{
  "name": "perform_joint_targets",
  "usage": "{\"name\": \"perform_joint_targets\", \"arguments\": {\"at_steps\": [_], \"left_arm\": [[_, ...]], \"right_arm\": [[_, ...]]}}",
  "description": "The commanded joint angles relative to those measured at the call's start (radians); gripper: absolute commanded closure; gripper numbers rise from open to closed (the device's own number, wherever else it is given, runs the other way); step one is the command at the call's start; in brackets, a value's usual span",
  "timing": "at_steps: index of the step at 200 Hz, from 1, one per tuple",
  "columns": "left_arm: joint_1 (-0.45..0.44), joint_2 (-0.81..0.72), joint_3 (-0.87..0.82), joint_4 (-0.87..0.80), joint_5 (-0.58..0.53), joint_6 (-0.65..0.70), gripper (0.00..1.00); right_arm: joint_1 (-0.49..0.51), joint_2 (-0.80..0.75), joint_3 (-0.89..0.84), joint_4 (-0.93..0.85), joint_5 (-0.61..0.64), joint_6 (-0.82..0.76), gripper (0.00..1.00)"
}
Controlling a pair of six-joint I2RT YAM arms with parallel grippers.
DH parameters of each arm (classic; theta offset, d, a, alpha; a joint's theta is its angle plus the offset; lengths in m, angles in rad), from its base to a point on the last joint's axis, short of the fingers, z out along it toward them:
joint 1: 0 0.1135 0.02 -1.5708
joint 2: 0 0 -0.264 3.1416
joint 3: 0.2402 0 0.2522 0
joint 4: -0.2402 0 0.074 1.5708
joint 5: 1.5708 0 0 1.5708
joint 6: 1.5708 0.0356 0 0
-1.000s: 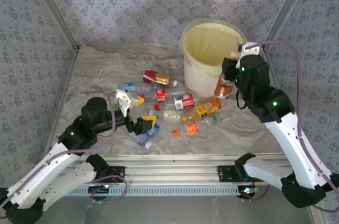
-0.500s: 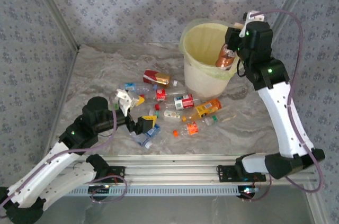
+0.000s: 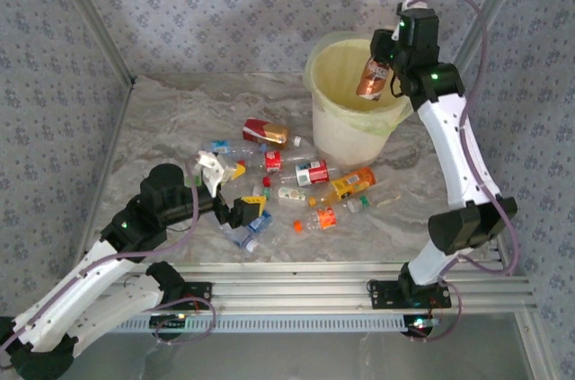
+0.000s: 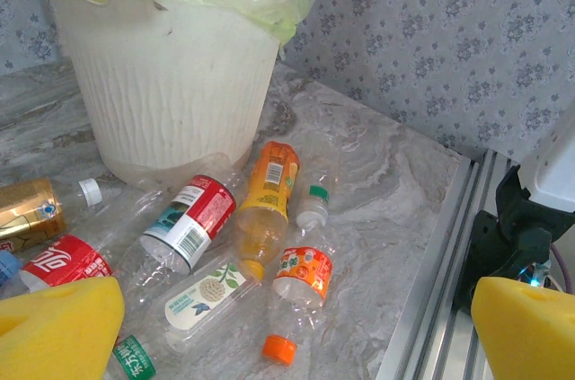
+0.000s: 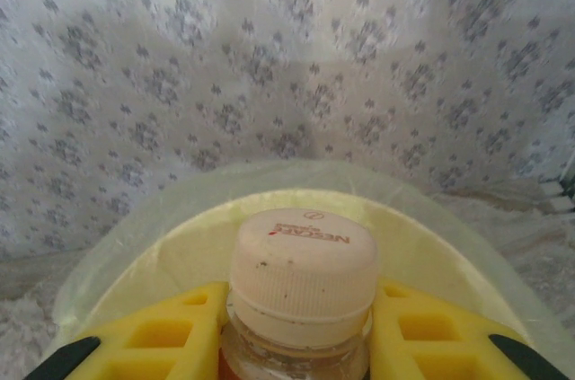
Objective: Put the plastic bottles in the bin
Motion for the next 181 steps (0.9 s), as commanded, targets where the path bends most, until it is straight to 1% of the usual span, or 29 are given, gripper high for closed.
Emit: {"name": "perform_joint_targets", "arguments": {"at_steps": [1, 67, 144, 170, 181], "left_arm": [[-0.005, -0.002, 0.0, 0.011, -0.007, 0.011, 0.0], [-0.005, -0.001, 0.001, 0.009, -0.009, 0.011, 0.01], [-0.006, 0.005, 0.002, 0.011, -0.007, 0.01, 0.0], [-0.005, 0.014, 0.005, 0.011, -0.006, 0.011, 0.0], [-0.006, 0.017, 0.006, 0.007, -0.003, 0.011, 0.0]], "right_arm": [[-0.01, 0.062, 0.063, -0.095, -0.072, -0.012, 0.66], [-0.025, 0.22, 0.154, -0.276, -0.11, -0.033, 0.65], [-0.029, 0.331, 0.173, -0.382, -0.124, -0.036, 0.64], [-0.028, 0.362, 0.19, -0.426, -0.126, -0.033, 0.6], [-0.029, 0.37, 0.188, -0.436, -0.121, -0.03, 0.6]]}}
